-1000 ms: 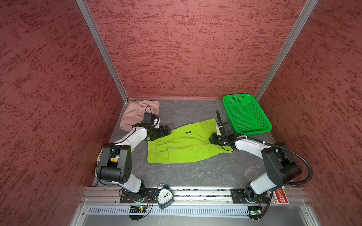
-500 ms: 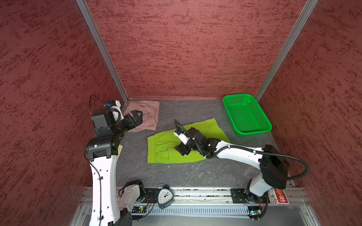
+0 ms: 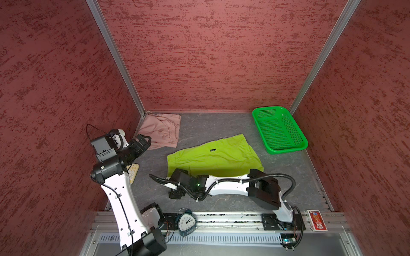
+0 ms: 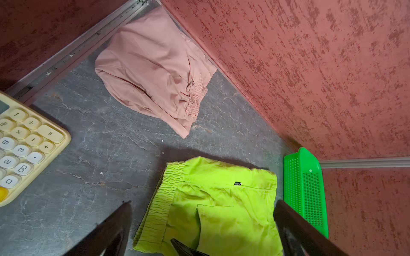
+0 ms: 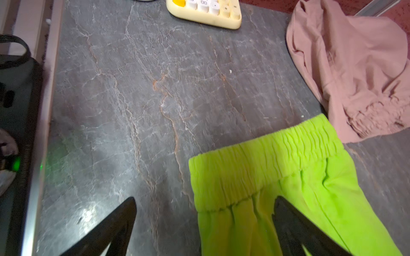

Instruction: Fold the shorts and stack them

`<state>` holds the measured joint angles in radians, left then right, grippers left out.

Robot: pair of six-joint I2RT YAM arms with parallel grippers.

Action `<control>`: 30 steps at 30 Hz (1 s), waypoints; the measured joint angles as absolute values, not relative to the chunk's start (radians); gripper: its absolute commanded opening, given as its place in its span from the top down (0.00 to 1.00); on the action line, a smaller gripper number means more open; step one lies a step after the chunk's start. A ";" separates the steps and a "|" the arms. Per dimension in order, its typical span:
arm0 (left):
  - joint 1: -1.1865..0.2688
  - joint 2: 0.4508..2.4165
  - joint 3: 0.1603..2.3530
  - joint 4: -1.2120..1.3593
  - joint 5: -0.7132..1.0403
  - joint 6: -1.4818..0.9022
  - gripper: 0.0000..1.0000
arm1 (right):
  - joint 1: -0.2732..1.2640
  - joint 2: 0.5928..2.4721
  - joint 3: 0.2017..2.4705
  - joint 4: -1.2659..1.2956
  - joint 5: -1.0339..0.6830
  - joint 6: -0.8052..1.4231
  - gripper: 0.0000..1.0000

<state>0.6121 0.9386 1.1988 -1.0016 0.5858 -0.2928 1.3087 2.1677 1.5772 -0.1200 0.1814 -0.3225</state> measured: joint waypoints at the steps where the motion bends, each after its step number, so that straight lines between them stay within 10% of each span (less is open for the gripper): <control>1: 0.635 0.938 1.196 -0.987 0.595 -0.301 0.01 | 1.310 2.191 1.597 -0.121 0.195 -0.334 0.02; 11: 0.727 0.944 1.156 -0.920 0.667 -0.340 0.01 | 1.310 2.295 1.664 -0.143 0.338 -0.442 0.04; 23: 0.777 0.951 1.124 -0.897 0.700 -0.362 0.01 | 1.291 2.342 1.690 -0.128 0.359 -0.442 1.00; 30: 0.779 0.959 1.076 -0.891 0.698 -0.363 0.01 | 1.239 2.235 1.531 -0.014 0.209 -0.300 1.00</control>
<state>0.7788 0.9588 1.0763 -0.8906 0.6975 -0.3626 1.2388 2.2349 1.5314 -0.0143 0.2089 -0.3004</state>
